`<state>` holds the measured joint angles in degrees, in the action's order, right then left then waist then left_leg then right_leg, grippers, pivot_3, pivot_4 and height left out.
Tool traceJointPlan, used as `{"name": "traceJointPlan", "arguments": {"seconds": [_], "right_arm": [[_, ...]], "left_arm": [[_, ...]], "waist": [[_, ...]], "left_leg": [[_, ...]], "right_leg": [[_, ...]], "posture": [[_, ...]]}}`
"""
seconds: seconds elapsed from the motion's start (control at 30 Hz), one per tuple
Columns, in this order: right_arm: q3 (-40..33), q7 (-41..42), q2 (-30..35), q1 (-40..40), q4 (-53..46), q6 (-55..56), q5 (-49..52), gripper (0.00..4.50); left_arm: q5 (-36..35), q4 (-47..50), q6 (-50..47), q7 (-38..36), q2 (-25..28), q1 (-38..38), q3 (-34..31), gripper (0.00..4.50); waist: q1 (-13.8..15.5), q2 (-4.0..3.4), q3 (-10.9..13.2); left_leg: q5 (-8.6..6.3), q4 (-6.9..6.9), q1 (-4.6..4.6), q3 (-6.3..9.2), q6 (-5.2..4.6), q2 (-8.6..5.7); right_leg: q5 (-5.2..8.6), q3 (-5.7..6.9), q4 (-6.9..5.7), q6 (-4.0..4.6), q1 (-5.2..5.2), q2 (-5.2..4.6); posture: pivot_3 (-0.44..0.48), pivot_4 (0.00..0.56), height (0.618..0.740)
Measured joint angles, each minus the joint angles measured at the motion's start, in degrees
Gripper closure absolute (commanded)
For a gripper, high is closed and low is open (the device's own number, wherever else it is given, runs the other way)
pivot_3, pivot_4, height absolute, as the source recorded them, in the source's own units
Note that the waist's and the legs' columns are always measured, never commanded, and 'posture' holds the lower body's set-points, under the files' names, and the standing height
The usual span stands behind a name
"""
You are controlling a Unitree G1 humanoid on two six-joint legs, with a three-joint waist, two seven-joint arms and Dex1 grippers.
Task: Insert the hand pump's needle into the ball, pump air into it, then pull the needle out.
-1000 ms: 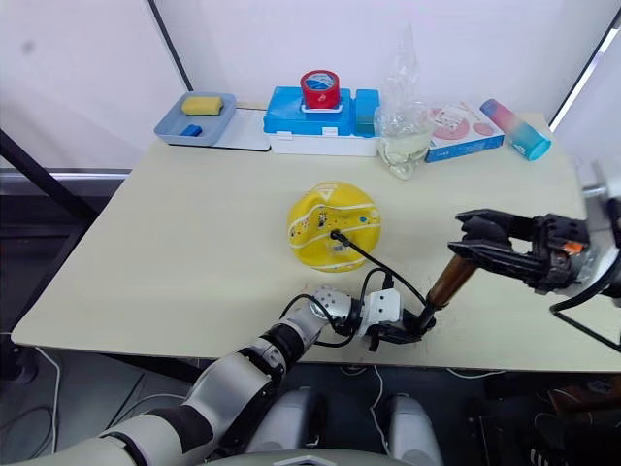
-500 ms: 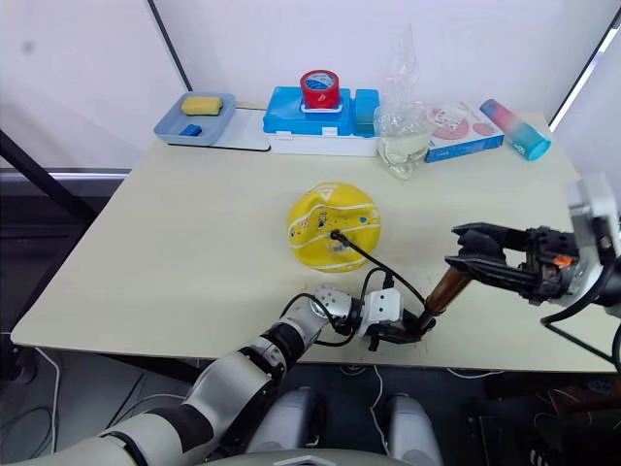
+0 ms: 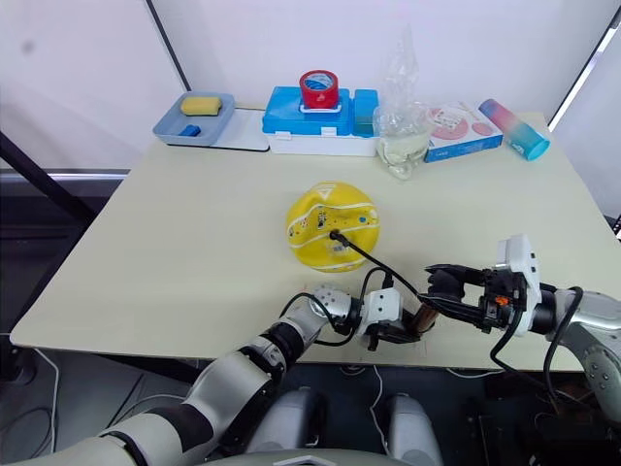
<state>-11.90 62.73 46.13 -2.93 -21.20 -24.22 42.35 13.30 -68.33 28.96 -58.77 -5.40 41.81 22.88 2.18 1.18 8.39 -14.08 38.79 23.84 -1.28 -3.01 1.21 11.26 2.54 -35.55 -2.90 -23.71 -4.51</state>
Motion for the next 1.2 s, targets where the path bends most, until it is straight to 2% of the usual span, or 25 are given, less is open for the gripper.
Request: {"name": "traceJointPlan", "arguments": {"seconds": [0.23,0.6,0.8,1.0,1.2], "right_arm": [[-3.1,0.1,1.3,-0.4,-0.2,-3.7,3.5,2.54],[-17.4,-2.0,10.1,3.3,-2.7,-17.6,19.7,2.54],[-21.9,-4.3,13.9,6.8,-2.7,-23.1,26.0,2.54],[-22.2,-5.4,14.5,8.0,-3.1,-24.6,27.4,2.54],[-13.9,-4.6,8.8,2.1,-6.8,-17.0,16.8,2.54]], "left_arm": [[0.0,-0.2,-0.5,-1.1,-0.1,0.9,-0.1,3.34],[-0.1,-0.3,-0.5,-1.5,-0.1,1.2,-0.4,3.34],[-0.1,-0.4,-0.5,-1.6,-0.1,1.2,-0.4,3.34],[-0.1,-0.4,-0.5,-1.7,-0.1,1.2,-0.4,3.35],[0.1,-0.5,-0.5,-1.5,0.0,1.2,-0.3,3.35]], "waist": [[0.0,-0.09,0.1],[0.1,-0.08,0.3],[0.1,-0.01,0.4],[0.1,0.01,0.4],[0.0,0.17,0.3]], "left_leg": [[0.0,0.0,0.11,-0.01,0.0,-0.01],[0.0,0.0,0.14,-0.04,0.0,-0.03],[0.0,-0.01,0.14,-0.02,0.0,-0.02],[0.0,-0.03,0.15,-0.02,0.0,-0.02],[0.0,-0.05,0.1,-0.03,0.0,-0.01]], "right_leg": [[0.0,0.0,0.0,0.0,-0.08,-0.01],[-0.01,-0.02,0.0,0.01,-0.1,-0.05],[0.0,-0.01,0.01,0.01,-0.11,-0.04],[0.0,-0.02,0.03,0.01,-0.11,-0.04],[0.0,-0.02,0.03,0.01,-0.08,-0.02]], "posture": [[0.0,0.15,0.739],[0.0,0.15,0.739],[0.0,0.15,0.739],[0.0,0.15,0.739],[0.0,0.15,0.739]]}}
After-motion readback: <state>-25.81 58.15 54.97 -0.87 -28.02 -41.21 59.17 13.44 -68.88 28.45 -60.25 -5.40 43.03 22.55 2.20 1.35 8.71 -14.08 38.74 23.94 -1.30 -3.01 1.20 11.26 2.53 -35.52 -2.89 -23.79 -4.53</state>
